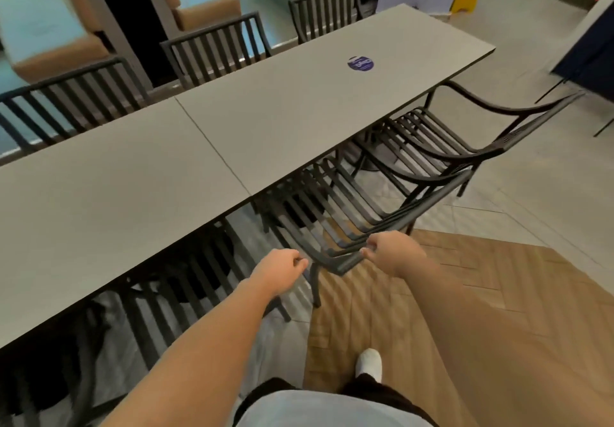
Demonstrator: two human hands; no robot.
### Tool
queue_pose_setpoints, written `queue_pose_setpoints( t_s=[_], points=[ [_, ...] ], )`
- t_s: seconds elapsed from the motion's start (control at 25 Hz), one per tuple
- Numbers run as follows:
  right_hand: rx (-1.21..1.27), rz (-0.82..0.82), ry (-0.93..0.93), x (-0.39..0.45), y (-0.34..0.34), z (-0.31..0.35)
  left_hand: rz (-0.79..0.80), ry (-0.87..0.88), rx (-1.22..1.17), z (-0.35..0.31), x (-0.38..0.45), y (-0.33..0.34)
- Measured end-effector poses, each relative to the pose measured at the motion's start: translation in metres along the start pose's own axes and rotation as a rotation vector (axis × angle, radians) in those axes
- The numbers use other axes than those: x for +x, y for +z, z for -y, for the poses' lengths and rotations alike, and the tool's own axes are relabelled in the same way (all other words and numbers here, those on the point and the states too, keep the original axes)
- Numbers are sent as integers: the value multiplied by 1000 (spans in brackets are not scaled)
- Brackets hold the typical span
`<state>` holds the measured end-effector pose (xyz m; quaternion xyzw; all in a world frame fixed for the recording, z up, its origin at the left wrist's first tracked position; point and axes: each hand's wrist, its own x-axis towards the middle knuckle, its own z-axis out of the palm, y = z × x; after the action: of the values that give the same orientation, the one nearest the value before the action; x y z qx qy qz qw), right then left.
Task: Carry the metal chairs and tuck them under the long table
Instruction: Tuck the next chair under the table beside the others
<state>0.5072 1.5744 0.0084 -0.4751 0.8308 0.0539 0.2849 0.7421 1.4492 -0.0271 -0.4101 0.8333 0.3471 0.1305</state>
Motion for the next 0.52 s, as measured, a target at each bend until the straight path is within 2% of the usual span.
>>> queue_pose_setpoints(
  t_s=[0.12,0.28,0.52],
  points=[
    [-26,8,23,9,-23,-72,-36,-40,15,-57,31,19],
    [-52,17,51,30,-54,-136,-62,-76,11,-107,64,26],
    [-9,9,-13,86,-86,-156,40,-99,48,-130,125,16]
  ],
)
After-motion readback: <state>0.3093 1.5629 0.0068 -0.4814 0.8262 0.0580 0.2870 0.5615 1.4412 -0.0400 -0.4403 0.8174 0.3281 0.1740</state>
